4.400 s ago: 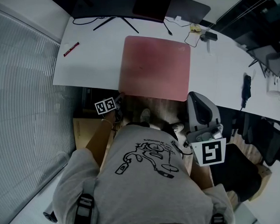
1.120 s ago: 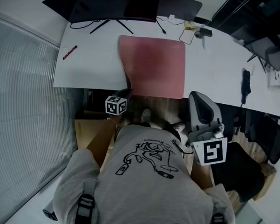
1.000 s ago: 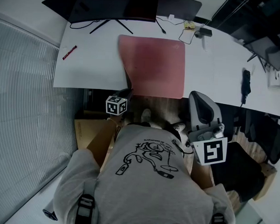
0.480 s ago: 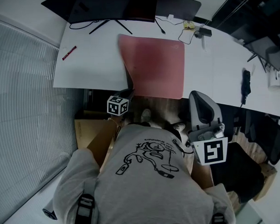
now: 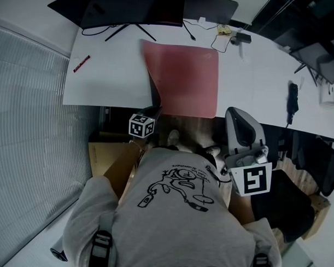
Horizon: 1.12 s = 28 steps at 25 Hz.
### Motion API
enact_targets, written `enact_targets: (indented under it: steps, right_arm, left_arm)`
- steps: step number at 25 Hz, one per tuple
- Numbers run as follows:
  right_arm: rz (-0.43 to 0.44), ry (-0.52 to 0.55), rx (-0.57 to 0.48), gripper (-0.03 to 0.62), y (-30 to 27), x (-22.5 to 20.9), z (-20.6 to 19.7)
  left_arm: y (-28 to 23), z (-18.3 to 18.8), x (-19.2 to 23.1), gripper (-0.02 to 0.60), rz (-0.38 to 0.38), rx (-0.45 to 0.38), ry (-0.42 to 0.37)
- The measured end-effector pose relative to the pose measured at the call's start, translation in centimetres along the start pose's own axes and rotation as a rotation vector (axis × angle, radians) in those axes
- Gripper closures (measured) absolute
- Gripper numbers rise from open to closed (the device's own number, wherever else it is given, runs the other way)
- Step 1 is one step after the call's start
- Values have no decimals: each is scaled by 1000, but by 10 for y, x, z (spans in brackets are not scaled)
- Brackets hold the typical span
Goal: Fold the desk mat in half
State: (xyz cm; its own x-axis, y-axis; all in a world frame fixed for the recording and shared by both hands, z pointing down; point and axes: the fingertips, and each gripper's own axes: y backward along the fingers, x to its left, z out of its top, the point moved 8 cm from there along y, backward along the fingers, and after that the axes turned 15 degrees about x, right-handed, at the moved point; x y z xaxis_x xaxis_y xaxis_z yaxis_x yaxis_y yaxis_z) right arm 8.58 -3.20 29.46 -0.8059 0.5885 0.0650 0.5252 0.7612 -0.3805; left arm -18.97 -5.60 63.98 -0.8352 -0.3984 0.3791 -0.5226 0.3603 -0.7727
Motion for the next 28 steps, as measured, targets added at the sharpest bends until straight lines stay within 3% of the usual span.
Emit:
enact_targets:
  steps: [28]
  right_arm:
    - [4, -10, -11, 588, 19, -39, -10]
  left_arm:
    - [-23, 12, -44, 551, -5, 12, -35]
